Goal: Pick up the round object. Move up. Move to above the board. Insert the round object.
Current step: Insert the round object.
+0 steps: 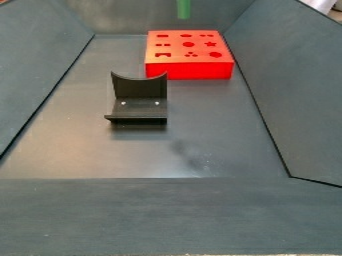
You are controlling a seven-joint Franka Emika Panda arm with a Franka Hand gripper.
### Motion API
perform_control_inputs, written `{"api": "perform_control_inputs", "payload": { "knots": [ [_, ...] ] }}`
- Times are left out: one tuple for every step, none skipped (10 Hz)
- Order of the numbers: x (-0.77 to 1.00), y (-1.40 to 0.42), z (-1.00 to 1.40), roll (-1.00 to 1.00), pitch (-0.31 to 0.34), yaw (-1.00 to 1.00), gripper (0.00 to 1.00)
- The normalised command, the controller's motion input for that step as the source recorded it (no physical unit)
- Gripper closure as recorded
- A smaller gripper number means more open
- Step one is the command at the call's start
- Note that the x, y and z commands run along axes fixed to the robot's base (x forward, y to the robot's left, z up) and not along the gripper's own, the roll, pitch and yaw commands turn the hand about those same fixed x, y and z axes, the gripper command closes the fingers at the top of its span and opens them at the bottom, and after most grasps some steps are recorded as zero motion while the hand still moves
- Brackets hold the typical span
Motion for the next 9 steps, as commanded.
{"api": "perform_control_inputs", "payload": {
  "knots": [
    [-0.07, 0.0, -0.19, 0.13, 0.017, -0.02, 1.0],
    [0.0, 0.0, -0.45, 0.13, 0.0, 0.0, 1.0],
    [0.01, 0.0, -0.68, 0.12, -0.009, -0.02, 1.0],
    [0.0, 0.0, -0.69, 0.1, -0.004, -0.07, 1.0],
    [0.03, 0.0, -0.74, 0.0, -0.076, -0.08, 1.0],
    [0.0, 0.0, -0.59, -0.16, -0.177, -0.07, 1.0],
    [0.0, 0.0, -0.15, -0.15, -0.101, -0.03, 1.0],
    [0.0, 0.0, -0.05, 0.0, 0.0, 0.0, 1.0],
    [-0.03, -0.08, -0.2, 0.0, 0.0, 0.0, 1.0]
  ]
}}
